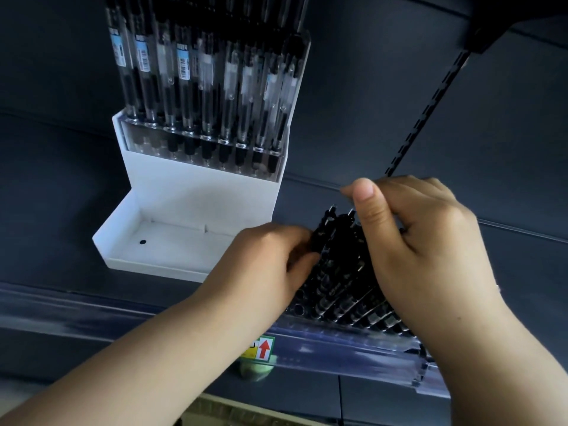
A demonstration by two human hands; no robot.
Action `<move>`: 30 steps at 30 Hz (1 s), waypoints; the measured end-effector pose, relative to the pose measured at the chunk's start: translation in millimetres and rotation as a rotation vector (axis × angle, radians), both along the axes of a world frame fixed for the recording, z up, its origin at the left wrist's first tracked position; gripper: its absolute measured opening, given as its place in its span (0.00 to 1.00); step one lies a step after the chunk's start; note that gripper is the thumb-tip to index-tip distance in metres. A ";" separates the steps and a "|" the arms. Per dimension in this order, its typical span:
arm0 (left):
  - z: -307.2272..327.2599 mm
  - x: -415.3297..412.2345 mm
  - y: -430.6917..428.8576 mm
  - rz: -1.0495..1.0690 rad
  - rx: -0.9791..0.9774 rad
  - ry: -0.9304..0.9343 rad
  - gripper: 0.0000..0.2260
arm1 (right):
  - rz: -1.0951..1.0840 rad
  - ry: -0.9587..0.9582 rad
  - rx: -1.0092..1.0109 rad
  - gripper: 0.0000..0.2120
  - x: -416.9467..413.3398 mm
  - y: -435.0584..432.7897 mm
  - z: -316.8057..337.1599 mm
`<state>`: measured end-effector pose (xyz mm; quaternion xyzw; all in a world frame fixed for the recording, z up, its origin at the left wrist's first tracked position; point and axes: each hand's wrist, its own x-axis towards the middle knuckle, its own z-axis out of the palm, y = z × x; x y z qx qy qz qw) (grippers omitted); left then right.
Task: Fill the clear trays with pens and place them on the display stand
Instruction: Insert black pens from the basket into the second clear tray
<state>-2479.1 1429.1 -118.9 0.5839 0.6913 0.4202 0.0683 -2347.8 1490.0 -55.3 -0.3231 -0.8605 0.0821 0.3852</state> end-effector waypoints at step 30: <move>-29.3 33.0 -122.0 -0.040 -0.251 0.692 0.13 | 0.149 -0.122 0.021 0.13 67.7 -115.2 -88.2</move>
